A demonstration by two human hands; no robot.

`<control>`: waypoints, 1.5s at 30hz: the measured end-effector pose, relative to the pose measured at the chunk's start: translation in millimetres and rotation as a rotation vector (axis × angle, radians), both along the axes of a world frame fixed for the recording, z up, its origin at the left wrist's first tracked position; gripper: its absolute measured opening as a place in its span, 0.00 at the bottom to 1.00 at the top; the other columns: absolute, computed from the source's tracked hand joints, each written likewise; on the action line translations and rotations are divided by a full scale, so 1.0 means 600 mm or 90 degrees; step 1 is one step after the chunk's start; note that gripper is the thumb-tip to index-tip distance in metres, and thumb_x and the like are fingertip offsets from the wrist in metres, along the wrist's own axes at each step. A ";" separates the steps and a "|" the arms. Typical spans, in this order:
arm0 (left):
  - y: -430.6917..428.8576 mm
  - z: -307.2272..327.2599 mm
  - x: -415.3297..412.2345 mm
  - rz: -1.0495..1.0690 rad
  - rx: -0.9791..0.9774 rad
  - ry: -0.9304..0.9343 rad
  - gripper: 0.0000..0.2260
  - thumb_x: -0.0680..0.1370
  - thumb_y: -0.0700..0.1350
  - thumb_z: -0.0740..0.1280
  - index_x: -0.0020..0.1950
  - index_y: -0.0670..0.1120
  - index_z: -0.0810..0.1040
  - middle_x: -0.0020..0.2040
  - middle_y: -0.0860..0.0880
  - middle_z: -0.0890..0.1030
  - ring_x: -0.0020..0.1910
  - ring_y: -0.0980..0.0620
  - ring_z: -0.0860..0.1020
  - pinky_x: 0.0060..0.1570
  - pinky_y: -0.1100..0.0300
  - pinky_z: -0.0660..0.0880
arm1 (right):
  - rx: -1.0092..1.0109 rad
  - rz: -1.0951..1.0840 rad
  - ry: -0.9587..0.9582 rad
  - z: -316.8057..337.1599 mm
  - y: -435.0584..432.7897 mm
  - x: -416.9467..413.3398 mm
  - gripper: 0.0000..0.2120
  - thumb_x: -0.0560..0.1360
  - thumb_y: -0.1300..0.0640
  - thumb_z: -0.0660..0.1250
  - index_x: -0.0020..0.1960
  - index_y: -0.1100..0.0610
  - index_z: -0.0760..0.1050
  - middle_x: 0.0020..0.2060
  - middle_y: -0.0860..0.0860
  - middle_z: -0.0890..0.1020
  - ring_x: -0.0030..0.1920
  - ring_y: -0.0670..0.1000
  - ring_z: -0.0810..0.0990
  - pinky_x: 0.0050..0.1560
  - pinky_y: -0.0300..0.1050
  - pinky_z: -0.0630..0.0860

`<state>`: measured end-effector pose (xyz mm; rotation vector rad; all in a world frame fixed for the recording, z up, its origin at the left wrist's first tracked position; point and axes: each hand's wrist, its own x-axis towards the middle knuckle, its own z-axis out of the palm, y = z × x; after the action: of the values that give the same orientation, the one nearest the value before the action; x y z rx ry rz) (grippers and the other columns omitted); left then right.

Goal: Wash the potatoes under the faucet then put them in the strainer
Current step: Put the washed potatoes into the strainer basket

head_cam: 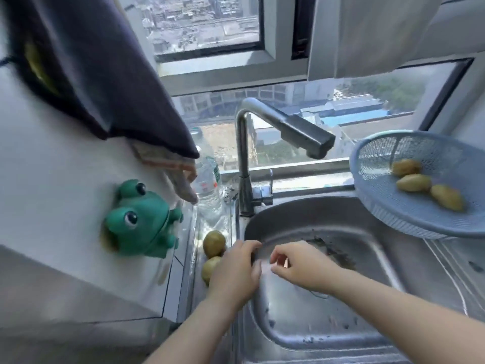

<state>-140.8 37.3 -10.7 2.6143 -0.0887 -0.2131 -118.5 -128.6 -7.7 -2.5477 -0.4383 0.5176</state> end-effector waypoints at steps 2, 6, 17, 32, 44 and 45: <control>0.033 -0.008 -0.003 0.060 0.040 0.008 0.20 0.78 0.46 0.63 0.70 0.52 0.68 0.67 0.51 0.70 0.65 0.50 0.70 0.62 0.55 0.69 | -0.013 0.046 0.017 -0.017 0.048 -0.001 0.09 0.74 0.49 0.63 0.53 0.46 0.77 0.47 0.43 0.80 0.49 0.47 0.77 0.51 0.43 0.74; 0.069 -0.023 -0.010 0.118 0.113 0.115 0.26 0.78 0.46 0.63 0.75 0.48 0.59 0.72 0.46 0.63 0.69 0.45 0.66 0.65 0.53 0.67 | -0.022 0.074 -0.028 -0.037 0.115 0.015 0.17 0.76 0.53 0.62 0.65 0.50 0.71 0.60 0.49 0.74 0.61 0.51 0.73 0.57 0.46 0.72; 0.085 -0.073 -0.012 0.164 0.146 0.127 0.23 0.80 0.40 0.61 0.73 0.44 0.58 0.71 0.45 0.63 0.68 0.45 0.69 0.61 0.52 0.70 | -0.217 0.358 -0.188 -0.062 0.214 0.117 0.30 0.77 0.62 0.60 0.76 0.48 0.54 0.75 0.55 0.57 0.69 0.59 0.64 0.64 0.54 0.70; 0.072 0.014 -0.018 0.092 0.194 0.246 0.14 0.72 0.47 0.64 0.57 0.47 0.75 0.54 0.45 0.78 0.53 0.45 0.78 0.46 0.57 0.74 | -0.080 0.099 0.030 -0.018 0.119 0.050 0.25 0.73 0.49 0.66 0.67 0.53 0.65 0.58 0.55 0.73 0.55 0.58 0.76 0.53 0.49 0.74; -0.216 0.169 0.062 -0.151 -0.097 0.059 0.24 0.71 0.49 0.70 0.67 0.50 0.72 0.56 0.46 0.79 0.51 0.48 0.79 0.53 0.52 0.78 | -0.132 -0.109 0.114 0.237 -0.263 0.021 0.22 0.68 0.49 0.75 0.59 0.46 0.71 0.45 0.46 0.78 0.43 0.48 0.78 0.44 0.40 0.76; -0.239 0.177 0.073 -0.158 -0.123 0.032 0.24 0.71 0.48 0.70 0.67 0.50 0.72 0.57 0.46 0.79 0.51 0.48 0.79 0.53 0.52 0.78 | -0.072 -0.176 0.096 0.242 -0.297 0.018 0.22 0.67 0.50 0.75 0.58 0.46 0.72 0.45 0.48 0.78 0.41 0.49 0.79 0.40 0.40 0.76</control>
<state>-97.1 -106.1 95.4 2.4003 -0.3966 -0.3395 -107.7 -306.7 137.3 -2.5966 -0.0014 0.6377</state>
